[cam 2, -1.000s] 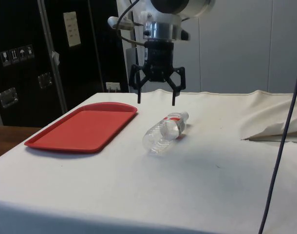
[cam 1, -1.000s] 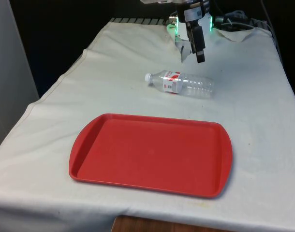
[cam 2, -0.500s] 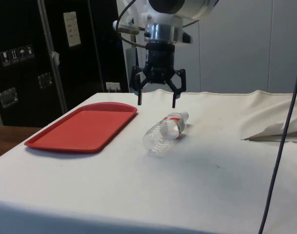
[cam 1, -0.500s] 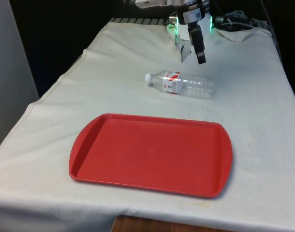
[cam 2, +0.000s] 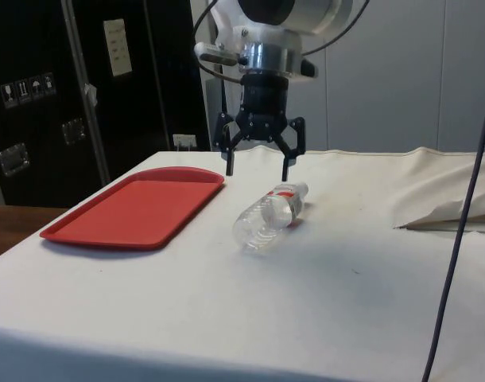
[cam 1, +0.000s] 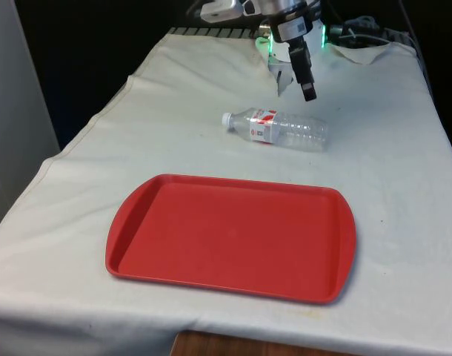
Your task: Place the bottle upright on the tray.
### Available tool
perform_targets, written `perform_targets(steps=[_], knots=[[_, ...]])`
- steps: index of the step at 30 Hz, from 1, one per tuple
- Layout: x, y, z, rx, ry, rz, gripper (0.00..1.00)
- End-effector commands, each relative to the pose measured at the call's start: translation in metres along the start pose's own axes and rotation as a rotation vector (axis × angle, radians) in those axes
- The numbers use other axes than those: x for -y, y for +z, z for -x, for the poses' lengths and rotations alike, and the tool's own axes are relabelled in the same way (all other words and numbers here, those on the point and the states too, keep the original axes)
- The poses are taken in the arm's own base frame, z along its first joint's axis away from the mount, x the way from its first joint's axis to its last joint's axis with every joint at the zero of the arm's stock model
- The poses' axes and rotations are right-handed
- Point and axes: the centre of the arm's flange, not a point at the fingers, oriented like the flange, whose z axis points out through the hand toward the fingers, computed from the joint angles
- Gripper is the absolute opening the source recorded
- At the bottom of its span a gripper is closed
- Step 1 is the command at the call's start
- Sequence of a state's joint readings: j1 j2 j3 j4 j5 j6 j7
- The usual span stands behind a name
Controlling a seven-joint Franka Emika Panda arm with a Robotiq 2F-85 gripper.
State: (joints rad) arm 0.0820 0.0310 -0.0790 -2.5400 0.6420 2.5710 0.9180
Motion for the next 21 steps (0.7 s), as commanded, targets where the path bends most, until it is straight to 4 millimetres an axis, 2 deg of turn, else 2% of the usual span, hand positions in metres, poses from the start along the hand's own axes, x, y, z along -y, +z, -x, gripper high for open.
perform_targets(steps=[1,21], knots=[[0.001,-0.001,0.000,0.024,0.010,-0.013,1.00],[-0.007,0.008,-0.015,0.082,0.092,-0.014,1.00]])
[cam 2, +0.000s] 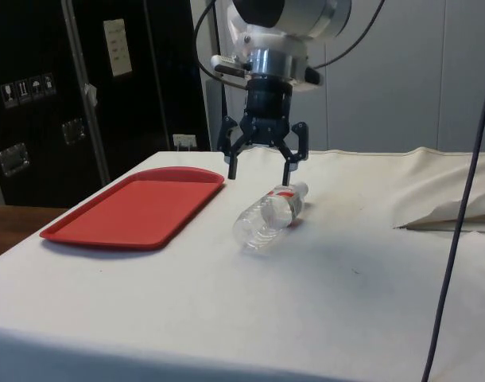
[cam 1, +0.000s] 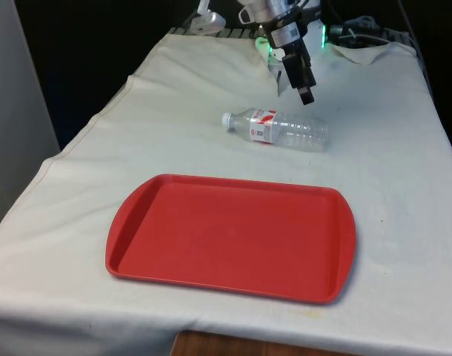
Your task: Place the bottle upright on the tray.
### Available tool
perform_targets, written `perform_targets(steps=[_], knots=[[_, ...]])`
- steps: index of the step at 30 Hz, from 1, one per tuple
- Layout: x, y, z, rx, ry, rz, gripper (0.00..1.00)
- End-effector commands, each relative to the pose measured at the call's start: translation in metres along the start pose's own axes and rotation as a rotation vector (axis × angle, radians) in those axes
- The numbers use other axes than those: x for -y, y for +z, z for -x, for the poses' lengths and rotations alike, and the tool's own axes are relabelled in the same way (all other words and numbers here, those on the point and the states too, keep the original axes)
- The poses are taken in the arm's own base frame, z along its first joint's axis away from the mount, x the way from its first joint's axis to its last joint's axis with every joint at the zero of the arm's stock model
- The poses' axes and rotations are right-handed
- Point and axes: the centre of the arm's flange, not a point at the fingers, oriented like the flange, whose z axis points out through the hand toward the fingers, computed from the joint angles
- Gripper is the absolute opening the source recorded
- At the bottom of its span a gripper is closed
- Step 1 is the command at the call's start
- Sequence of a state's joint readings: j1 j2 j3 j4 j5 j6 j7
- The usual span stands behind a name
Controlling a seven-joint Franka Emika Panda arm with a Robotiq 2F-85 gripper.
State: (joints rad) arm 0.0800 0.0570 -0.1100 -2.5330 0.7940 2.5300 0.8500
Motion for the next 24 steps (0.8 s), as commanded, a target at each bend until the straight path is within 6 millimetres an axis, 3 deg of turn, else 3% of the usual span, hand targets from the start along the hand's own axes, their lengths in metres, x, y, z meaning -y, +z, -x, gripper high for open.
perform_targets(steps=[1,24], knots=[[0.001,-0.001,0.000,0.016,0.005,-0.011,1.00],[-0.005,0.000,-0.030,0.050,0.091,-0.001,1.00]])
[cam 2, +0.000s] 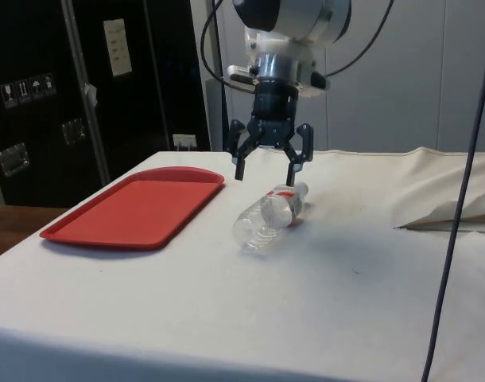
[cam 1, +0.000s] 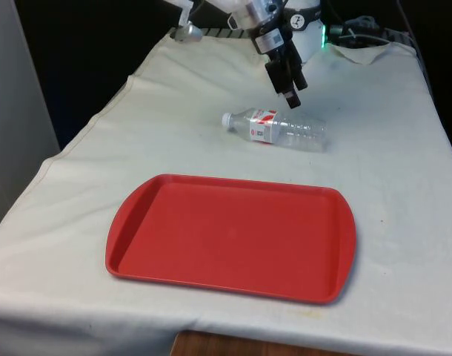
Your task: Place the bottle upright on the tray.
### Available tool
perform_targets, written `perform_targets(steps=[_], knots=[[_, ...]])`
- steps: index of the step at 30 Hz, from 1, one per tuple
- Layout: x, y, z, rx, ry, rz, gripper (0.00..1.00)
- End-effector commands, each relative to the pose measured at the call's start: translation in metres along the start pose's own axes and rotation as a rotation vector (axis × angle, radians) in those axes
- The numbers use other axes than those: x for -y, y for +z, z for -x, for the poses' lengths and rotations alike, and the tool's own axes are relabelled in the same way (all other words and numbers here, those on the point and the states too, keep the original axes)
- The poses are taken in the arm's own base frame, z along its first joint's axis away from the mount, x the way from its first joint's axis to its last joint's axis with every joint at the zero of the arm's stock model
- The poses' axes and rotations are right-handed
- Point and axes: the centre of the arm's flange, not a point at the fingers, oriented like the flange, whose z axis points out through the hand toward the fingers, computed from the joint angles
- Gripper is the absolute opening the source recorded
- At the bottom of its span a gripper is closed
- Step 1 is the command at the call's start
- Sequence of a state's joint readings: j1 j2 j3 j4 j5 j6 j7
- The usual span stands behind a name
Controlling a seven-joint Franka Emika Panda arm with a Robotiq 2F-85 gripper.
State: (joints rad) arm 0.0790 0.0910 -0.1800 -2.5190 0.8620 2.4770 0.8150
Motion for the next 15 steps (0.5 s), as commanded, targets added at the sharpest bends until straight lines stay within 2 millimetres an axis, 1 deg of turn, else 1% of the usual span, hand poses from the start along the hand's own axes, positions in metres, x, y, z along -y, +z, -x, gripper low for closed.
perform_targets(steps=[1,8,9,10,15], knots=[[0.001,-0.002,-0.003,0.013,0.006,-0.011,1.00],[-0.001,-0.005,-0.010,0.021,0.028,-0.015,1.00],[-0.001,-0.002,-0.010,0.009,0.027,-0.001,1.00],[-0.002,-0.005,-0.010,0.022,0.030,-0.015,1.00],[-0.004,-0.006,-0.014,0.028,0.041,-0.017,1.00]])
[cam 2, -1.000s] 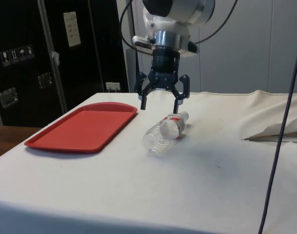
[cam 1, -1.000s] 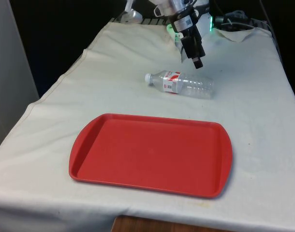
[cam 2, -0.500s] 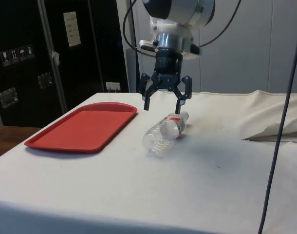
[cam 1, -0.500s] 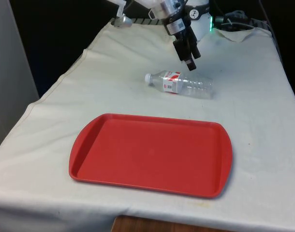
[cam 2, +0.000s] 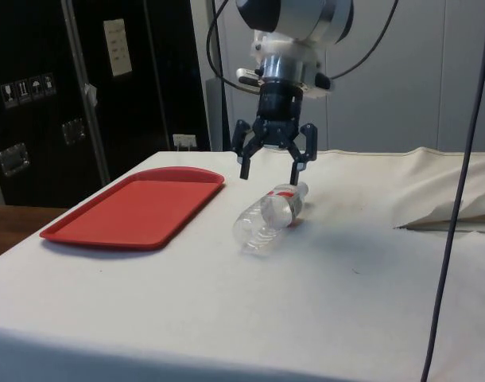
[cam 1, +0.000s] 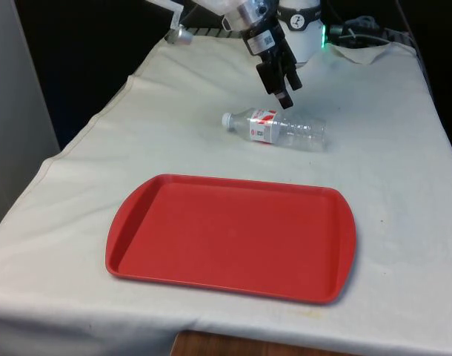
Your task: Place the bottle upright on the tray.
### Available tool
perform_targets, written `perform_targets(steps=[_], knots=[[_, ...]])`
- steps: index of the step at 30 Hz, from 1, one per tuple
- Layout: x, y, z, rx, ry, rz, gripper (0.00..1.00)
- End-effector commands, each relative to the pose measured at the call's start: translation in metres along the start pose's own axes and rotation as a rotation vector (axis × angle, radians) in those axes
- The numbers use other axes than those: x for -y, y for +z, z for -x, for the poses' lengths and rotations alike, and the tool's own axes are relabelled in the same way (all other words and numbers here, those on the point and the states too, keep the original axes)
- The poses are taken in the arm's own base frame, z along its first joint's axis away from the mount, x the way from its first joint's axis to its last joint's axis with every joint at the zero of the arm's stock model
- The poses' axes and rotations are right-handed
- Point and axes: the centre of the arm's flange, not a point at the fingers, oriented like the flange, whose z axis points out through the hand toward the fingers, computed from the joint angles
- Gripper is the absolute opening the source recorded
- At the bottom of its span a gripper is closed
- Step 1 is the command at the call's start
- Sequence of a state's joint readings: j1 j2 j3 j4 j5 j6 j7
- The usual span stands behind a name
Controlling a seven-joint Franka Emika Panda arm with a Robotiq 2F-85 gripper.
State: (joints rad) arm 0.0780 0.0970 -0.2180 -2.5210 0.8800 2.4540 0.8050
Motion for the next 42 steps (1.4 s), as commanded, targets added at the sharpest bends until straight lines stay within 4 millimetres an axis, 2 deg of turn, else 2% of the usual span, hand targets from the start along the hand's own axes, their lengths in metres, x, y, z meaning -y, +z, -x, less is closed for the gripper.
perform_targets(steps=[1,31,42], knots=[[-0.001,-0.002,0.000,0.012,0.002,-0.016,1.00],[-0.003,-0.003,-0.018,0.022,0.047,-0.043,1.00],[-0.002,0.000,-0.035,0.031,0.061,-0.079,1.00]])
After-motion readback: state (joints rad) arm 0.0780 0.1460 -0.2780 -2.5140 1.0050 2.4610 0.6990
